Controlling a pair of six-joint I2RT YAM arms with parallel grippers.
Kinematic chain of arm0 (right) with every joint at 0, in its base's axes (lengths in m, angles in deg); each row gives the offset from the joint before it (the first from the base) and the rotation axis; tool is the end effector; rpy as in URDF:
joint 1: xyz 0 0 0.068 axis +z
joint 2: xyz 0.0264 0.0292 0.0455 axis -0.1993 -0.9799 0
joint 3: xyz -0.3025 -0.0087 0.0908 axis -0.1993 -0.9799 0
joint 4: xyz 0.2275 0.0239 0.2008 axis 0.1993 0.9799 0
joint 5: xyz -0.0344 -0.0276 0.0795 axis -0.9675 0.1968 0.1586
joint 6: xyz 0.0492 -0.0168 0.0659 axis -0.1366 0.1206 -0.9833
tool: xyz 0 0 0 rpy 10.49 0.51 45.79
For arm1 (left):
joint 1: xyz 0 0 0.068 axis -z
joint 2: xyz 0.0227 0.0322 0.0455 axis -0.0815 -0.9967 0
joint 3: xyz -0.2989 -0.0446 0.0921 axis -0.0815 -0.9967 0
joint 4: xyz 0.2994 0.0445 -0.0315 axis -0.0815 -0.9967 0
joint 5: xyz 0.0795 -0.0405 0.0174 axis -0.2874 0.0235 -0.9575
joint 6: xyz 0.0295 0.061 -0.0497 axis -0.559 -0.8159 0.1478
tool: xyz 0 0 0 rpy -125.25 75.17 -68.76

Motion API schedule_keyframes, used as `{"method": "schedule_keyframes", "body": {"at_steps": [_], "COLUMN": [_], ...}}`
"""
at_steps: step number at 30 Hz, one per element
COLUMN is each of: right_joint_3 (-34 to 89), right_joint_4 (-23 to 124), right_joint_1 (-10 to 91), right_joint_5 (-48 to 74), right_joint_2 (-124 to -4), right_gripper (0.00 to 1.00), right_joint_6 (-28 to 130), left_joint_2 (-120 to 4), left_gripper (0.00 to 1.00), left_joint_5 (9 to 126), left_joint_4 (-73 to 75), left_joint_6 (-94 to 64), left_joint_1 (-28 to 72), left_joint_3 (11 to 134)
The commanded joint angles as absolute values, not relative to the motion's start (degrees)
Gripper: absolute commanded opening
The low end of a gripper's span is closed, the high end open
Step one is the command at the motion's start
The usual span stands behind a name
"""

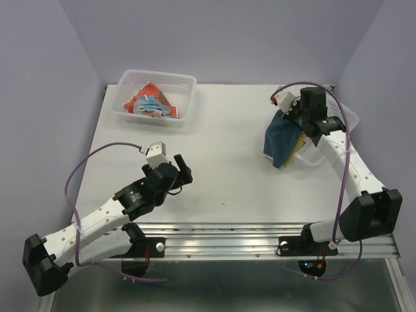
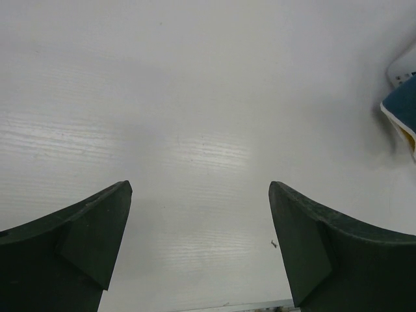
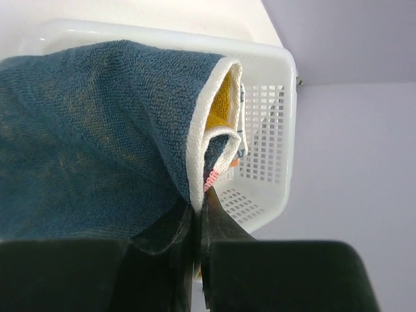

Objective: Fold and stack the towels
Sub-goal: Neatly place the folded towel into the bin

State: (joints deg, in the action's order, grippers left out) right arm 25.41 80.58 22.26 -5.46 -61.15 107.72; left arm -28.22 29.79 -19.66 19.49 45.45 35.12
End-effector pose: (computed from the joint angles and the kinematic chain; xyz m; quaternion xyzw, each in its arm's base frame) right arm 0.3670 0.0558 0.3661 -0.4112 0.7847 -0.2314 0.4020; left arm 0.1693 -0.1463 0.2698 -0.0990 0.8396 -0.2168 0.4882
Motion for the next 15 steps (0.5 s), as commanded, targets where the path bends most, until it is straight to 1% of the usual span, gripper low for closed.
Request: {"method": "schedule_keyframes", "body": {"at_steps": [1,8,15], "right_joint_3": [29.88,28.74,24.52], "right_joint_4": [76.73,68.21,58.82], "right_joint_1": [19.15,13.09,11.76], "right_joint_5": [-6.82,-4.81,-5.06], "right_joint_2": [-63.99,-66.01,-69.0], "right_gripper": [0.01,0.01,0.01], "right_joint_6": [111.26,113.46,113.29], "left_joint_2": [-28.05,-28.49,-28.67], "left_gripper": [0.99,0.99,0.99], "left_joint_5": [22.8,20.42,18.66], "left_joint_4": [-23.24,-24.65,-26.32], "left_joint_6": [21.54,22.42,24.35], "left_joint_1": [45.25,44.55,43.32], "left_joint_3": [38.43,39.14,39.05]}}
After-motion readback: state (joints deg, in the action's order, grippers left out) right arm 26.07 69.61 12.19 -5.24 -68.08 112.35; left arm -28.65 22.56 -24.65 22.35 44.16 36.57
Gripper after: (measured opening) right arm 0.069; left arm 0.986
